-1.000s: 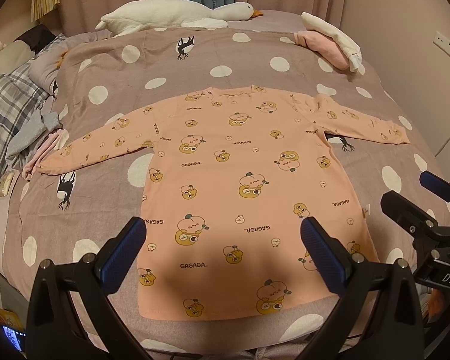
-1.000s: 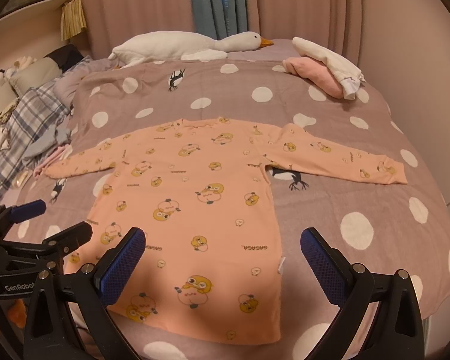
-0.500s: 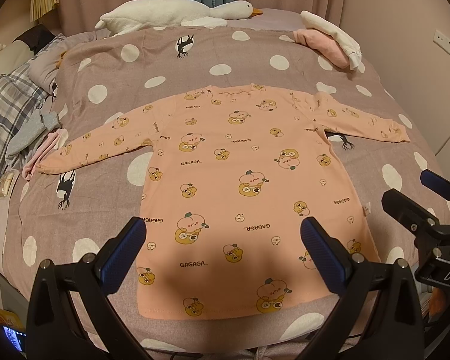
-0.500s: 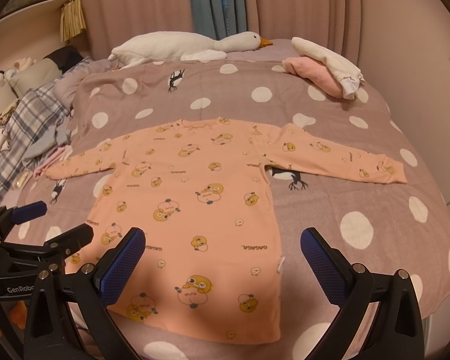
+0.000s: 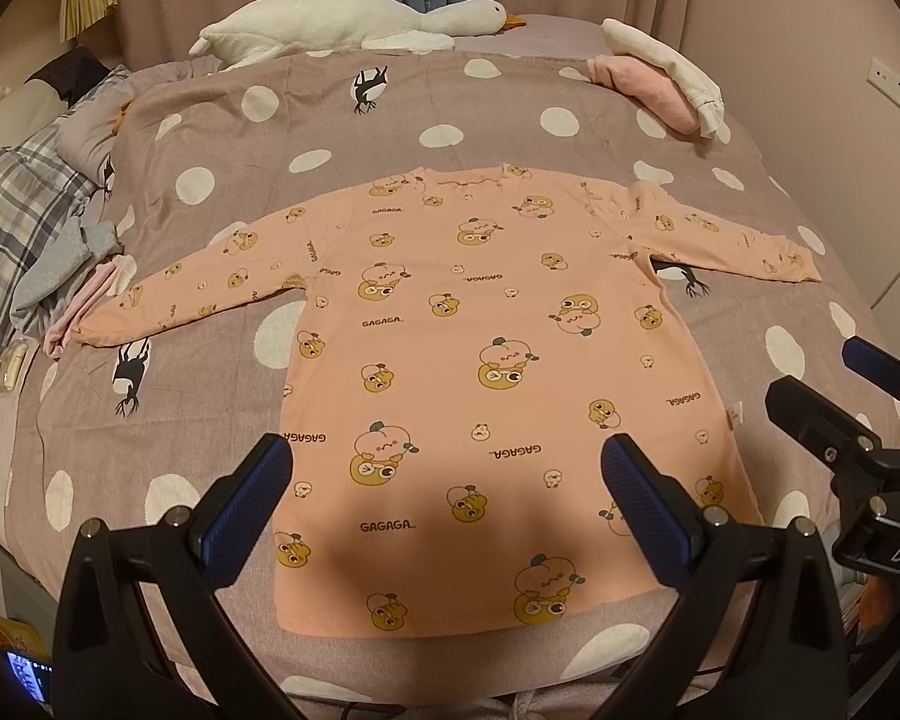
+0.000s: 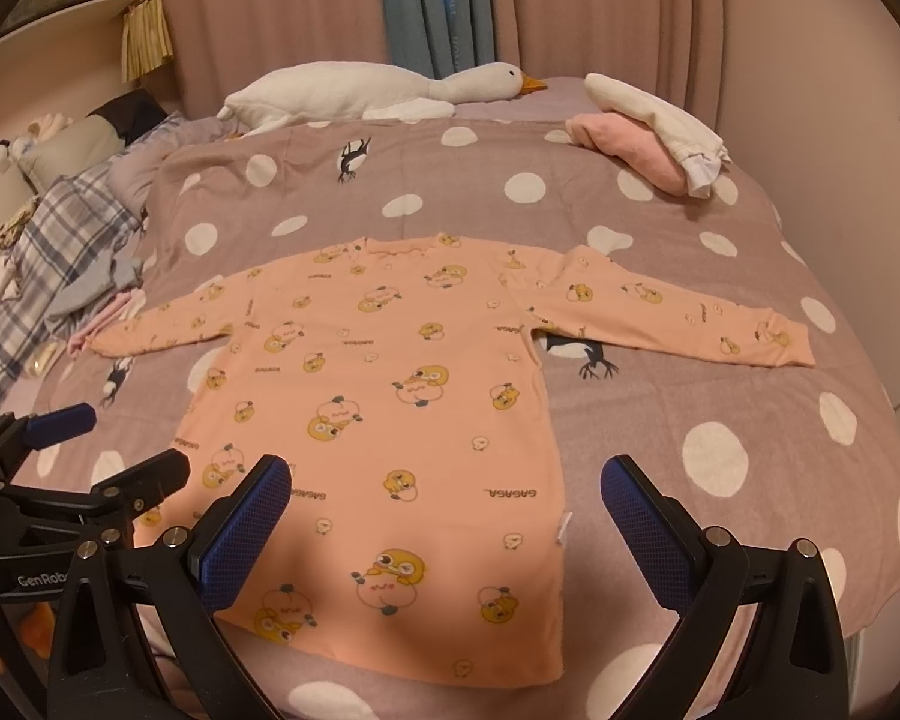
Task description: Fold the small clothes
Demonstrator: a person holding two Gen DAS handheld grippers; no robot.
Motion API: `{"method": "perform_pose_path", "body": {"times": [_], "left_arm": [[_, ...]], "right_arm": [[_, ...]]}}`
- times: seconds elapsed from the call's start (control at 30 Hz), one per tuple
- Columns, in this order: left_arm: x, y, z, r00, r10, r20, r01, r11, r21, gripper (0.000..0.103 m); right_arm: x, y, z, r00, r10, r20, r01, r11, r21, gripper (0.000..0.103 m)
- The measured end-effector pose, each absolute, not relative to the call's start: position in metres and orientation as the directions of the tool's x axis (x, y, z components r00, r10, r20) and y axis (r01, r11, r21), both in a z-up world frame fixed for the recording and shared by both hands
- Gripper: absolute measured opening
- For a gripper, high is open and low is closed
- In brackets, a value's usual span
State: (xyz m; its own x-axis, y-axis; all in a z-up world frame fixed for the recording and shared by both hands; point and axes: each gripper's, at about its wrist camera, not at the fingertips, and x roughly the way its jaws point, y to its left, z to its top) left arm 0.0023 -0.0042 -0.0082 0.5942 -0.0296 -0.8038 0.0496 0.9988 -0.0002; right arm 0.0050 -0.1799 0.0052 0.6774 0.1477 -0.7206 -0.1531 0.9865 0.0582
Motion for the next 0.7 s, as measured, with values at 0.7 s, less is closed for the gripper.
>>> {"method": "perform_pose_path", "body": {"times": [0.7], "left_arm": [[0.0043,-0.0034,-0.0153,0.577,-0.027,-0.816,0.049,0.999,0.001,0.103]], "right_arm": [[0.0045,-0.181,0.0028,0.674,0.143,-0.725,-0.146,0.987,0.059,0.102]]}}
